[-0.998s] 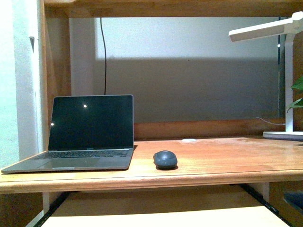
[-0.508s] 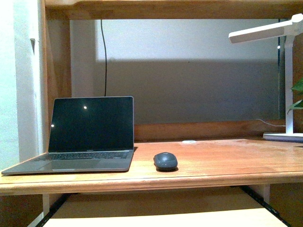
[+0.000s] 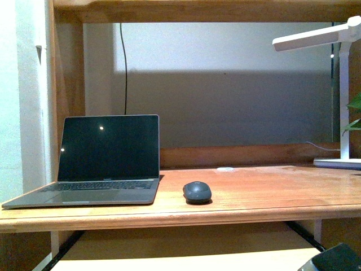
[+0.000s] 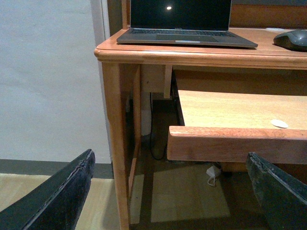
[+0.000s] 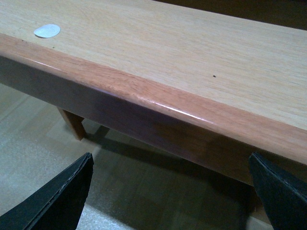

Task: Place mouse

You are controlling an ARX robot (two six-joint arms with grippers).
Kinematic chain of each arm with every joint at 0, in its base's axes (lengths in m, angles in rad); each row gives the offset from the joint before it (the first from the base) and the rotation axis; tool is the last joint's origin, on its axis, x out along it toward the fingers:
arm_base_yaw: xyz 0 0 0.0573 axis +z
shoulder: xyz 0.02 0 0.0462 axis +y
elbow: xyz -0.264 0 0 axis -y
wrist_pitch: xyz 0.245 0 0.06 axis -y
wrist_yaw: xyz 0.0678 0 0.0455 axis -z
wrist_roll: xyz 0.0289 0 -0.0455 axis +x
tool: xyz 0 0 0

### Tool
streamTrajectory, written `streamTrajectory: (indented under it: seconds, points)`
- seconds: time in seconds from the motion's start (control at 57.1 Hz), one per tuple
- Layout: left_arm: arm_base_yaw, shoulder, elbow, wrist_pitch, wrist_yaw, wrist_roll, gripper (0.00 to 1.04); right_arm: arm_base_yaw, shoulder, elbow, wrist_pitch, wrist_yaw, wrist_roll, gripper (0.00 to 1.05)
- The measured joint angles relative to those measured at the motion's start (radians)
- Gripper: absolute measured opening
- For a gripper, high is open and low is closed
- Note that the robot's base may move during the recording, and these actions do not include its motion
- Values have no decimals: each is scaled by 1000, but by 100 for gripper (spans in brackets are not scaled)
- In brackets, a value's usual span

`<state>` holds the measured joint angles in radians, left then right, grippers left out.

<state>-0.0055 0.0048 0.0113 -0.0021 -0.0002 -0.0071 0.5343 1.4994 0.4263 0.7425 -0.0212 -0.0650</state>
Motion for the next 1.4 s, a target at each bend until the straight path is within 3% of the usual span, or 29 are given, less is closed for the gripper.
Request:
streamTrajectory:
  seconds: [0.28,0.998,1.401]
  points:
    - [0,0,0,0,0,0,97,41,138,122,20,66,17,97]
    - [0,0,0,0,0,0,97,139,660,913,-182,235,29,97]
    - [0,0,0,0,0,0,97,153,681,948,-185,228,84,97]
